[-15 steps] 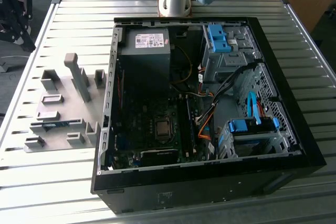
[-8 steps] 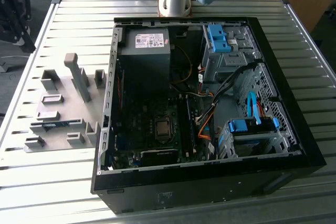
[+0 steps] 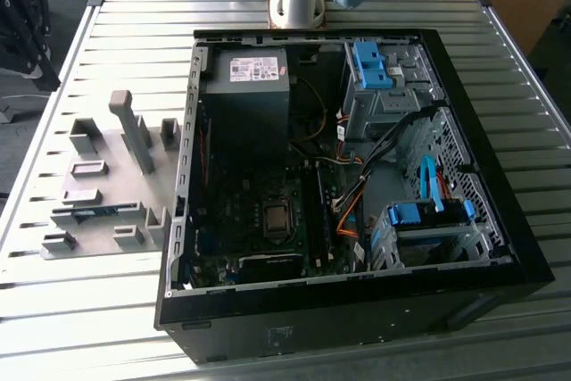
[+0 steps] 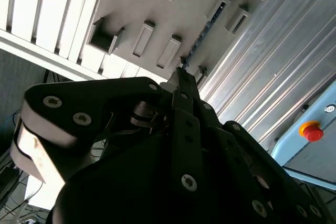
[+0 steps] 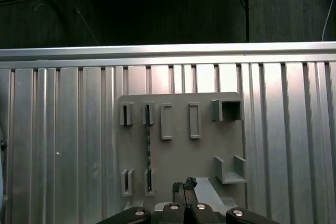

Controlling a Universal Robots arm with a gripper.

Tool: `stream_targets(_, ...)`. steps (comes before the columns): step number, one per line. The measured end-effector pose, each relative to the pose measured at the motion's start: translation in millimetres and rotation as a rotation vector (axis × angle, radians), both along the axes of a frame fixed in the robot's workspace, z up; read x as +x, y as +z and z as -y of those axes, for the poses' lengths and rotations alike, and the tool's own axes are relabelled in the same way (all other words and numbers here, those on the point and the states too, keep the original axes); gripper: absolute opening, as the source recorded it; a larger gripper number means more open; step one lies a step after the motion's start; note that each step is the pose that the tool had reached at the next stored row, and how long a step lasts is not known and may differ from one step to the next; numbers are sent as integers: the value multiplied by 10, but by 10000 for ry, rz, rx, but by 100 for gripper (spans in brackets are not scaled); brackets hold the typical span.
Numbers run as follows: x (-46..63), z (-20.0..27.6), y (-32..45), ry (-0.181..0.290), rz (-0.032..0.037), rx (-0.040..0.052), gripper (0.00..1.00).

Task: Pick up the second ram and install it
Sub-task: 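Pick up the second ram and move it above second insertion slot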

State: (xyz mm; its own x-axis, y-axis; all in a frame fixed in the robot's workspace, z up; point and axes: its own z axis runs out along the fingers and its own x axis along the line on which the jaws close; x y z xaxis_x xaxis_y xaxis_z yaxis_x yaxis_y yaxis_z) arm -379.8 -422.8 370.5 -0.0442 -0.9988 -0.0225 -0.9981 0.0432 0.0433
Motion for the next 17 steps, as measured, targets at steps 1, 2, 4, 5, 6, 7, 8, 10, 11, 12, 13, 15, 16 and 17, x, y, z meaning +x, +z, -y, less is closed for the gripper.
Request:
stream_targets(1,0,0,0,2,0,0,11)
stream_targets(2,0,0,0,4,0,0,11)
stream_targets(4,1,1,0,19,0,0,11)
stream_targets(5,0,2,-2,75,1,0,11)
stream_targets(6,1,2,-5,214,2,2,11)
stream_targets(7,1,2,-8,380,2,2,11)
stream_targets(8,1,3,-10,545,1,1,11)
stream_targets(10,-1,7,-20,772,2,1,11)
stream_targets(11,-4,14,-25,815,0,0,11)
stream_targets(12,-9,20,-32,833,-1,0,11)
stream_targets(13,-13,23,-37,840,1,0,11)
stream_targets(15,-14,24,-37,845,1,1,11)
stream_targets(16,-14,24,-37,845,1,1,11)
stream_targets(17,-14,25,-37,850,0,0,11)
